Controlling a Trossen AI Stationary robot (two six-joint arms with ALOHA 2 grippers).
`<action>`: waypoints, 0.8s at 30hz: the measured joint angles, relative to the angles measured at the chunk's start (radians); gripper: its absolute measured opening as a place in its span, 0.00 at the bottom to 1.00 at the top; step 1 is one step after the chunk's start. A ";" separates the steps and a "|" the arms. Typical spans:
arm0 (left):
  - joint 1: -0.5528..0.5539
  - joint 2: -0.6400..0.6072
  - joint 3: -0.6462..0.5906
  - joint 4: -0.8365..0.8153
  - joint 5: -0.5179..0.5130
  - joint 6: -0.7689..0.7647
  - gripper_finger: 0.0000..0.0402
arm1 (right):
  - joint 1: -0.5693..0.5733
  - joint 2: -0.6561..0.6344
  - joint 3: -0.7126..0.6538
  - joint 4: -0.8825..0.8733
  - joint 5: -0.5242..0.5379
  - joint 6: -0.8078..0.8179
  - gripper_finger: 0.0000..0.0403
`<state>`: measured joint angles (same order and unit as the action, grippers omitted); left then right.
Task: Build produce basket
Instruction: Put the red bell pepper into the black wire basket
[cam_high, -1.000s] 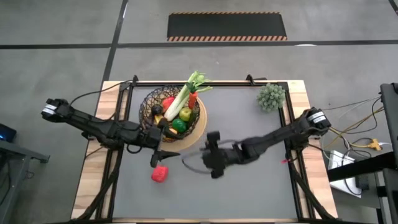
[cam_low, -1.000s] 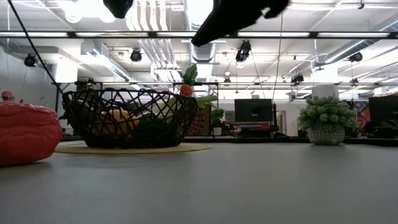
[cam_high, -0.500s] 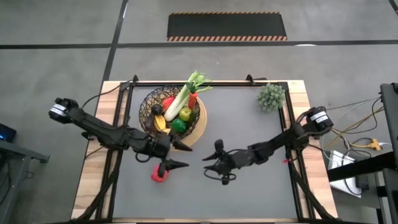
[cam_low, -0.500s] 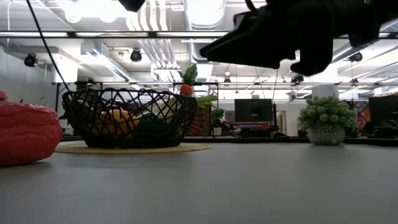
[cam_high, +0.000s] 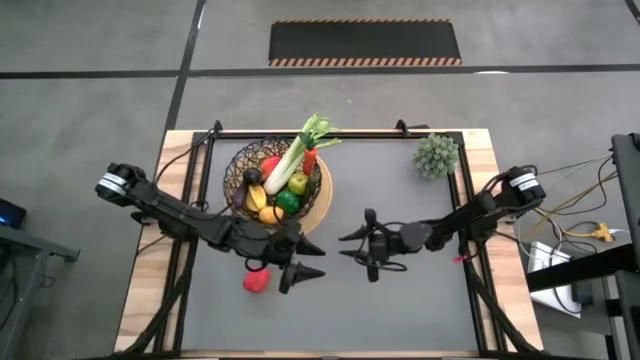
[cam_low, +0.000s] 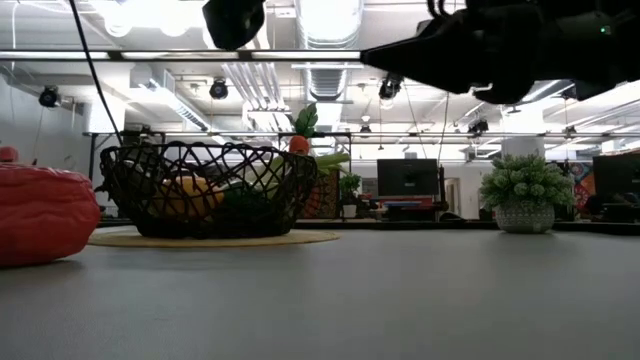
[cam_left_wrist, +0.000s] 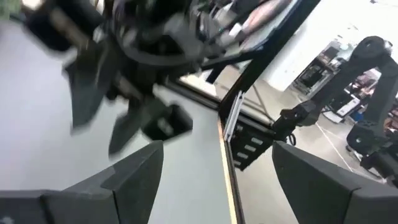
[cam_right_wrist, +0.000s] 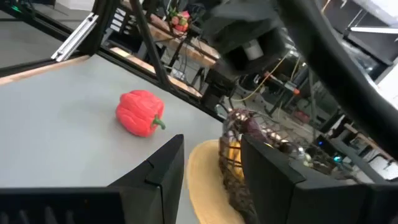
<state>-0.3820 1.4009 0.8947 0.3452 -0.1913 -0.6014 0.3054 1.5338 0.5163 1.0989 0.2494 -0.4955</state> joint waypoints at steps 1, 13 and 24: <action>0.000 0.008 0.012 -0.025 0.000 -0.024 0.71 | 0.000 -0.015 -0.013 0.001 0.000 -0.005 0.36; -0.066 0.054 0.271 -0.785 0.046 -0.555 0.71 | 0.000 -0.286 -0.175 0.001 0.003 -0.015 0.36; -0.166 0.217 0.450 -1.399 0.167 -0.933 0.71 | 0.000 -0.413 -0.246 -0.002 0.006 -0.026 0.36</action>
<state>-0.5481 1.6181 1.3447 -1.0537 -0.0240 -1.5344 0.3050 1.1210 0.2699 1.0973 0.2550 -0.5211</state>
